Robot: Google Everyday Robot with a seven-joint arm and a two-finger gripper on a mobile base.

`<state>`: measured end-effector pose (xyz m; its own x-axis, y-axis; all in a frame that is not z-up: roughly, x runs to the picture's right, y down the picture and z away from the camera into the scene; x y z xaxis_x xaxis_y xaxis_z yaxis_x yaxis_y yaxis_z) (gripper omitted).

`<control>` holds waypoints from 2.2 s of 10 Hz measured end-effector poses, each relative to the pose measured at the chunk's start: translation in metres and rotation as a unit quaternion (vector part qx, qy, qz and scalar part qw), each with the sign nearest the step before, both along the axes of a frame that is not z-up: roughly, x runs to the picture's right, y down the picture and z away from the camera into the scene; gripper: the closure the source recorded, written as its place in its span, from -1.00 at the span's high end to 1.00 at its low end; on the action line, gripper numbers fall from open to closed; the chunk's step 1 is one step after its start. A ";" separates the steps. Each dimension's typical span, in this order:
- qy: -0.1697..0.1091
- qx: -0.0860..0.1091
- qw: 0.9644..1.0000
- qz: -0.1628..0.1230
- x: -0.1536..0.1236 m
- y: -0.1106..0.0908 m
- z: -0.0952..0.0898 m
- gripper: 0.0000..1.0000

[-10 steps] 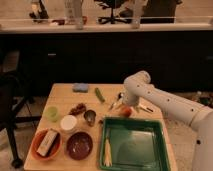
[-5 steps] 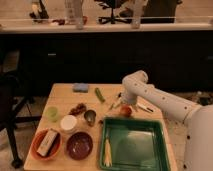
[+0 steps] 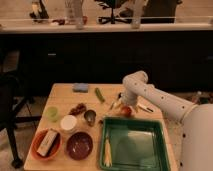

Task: Place apple in plastic cup

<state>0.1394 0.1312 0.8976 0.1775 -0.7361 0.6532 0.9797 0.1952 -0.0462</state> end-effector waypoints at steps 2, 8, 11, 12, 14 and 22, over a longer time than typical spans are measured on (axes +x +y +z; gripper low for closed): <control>0.008 -0.005 1.000 0.001 0.002 0.003 0.001 0.38; 0.013 -0.010 1.000 -0.002 0.001 0.005 0.001 0.22; 0.013 -0.010 1.000 -0.002 0.000 0.005 0.001 0.22; 0.013 -0.010 1.000 -0.002 0.000 0.005 0.001 0.22; 0.013 -0.010 1.000 -0.002 0.001 0.005 0.001 0.22; 0.024 0.000 0.999 -0.034 -0.015 -0.021 -0.021 0.22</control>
<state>0.1244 0.1100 0.8767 0.1581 -0.7478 0.6448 0.9873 0.1288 -0.0927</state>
